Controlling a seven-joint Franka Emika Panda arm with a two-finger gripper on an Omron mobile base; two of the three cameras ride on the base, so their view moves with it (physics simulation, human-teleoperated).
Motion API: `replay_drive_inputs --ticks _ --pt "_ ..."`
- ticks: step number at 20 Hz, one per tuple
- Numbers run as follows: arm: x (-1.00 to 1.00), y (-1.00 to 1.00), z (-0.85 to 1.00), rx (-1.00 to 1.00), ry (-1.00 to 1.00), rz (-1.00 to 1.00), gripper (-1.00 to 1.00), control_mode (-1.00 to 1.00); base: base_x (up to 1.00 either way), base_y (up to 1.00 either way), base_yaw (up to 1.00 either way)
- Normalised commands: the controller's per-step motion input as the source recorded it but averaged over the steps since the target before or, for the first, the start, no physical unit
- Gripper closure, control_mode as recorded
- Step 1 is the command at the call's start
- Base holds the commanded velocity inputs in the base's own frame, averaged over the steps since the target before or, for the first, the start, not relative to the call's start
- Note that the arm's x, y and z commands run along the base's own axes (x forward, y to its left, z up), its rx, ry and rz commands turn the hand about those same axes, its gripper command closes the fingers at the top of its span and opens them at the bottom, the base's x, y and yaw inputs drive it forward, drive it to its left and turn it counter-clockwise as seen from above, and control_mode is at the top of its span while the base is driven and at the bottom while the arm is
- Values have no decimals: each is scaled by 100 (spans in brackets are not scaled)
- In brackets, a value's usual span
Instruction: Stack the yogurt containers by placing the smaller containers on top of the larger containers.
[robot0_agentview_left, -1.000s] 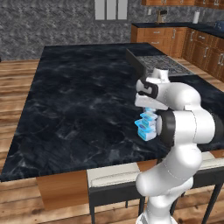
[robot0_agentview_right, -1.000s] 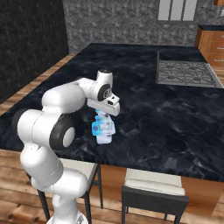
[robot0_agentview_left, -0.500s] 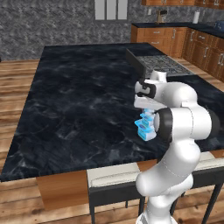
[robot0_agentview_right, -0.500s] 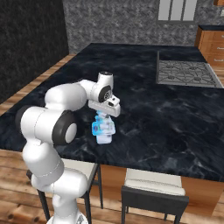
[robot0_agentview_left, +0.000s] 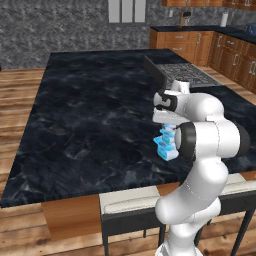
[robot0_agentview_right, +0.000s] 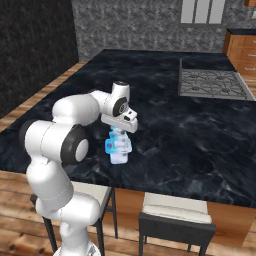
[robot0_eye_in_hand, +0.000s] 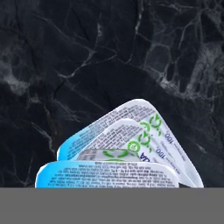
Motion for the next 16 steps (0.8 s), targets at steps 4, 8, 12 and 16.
replay_drive_inputs --ticks 4,8,12,16 --pt "0 0 -8 0 0 0 100 -100 0 0 0" --pt "-6 0 -4 0 0 0 100 -100 0 0 0" --pt "-16 0 -2 0 0 -1 100 -100 0 0 0" --pt "-15 0 -1 0 0 -3 100 -100 0 0 0"
